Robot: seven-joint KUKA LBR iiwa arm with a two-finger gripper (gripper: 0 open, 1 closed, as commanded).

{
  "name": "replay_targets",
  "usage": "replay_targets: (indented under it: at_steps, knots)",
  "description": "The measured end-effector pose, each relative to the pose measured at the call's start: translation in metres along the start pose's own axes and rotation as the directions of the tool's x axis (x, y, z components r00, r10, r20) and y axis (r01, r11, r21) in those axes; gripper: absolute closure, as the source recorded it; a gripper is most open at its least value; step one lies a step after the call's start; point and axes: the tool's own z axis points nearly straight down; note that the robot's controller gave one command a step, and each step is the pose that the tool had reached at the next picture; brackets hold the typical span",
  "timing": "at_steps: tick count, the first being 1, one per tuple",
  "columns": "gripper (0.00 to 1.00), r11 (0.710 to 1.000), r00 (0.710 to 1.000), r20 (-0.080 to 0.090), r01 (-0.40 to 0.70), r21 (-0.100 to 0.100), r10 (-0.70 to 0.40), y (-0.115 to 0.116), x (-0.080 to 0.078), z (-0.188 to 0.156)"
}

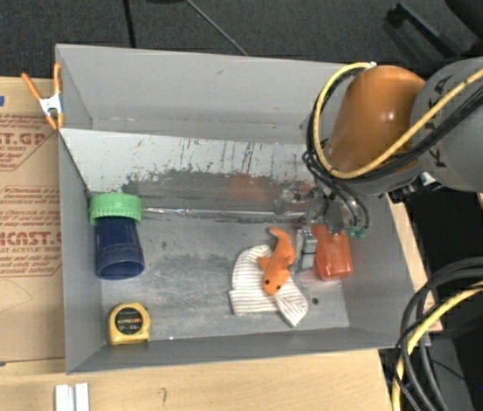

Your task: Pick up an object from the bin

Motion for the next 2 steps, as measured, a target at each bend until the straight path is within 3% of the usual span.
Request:
replay_targets:
  at_steps: [1,2]
  knots:
    - [0.0,1.0,1.0,0.008,0.0,0.0,0.0,0.0,-0.001,-0.005]
    - [0.0,0.996,0.996,0.013,0.09,0.002,-0.09,0.002,-0.002,0.024]
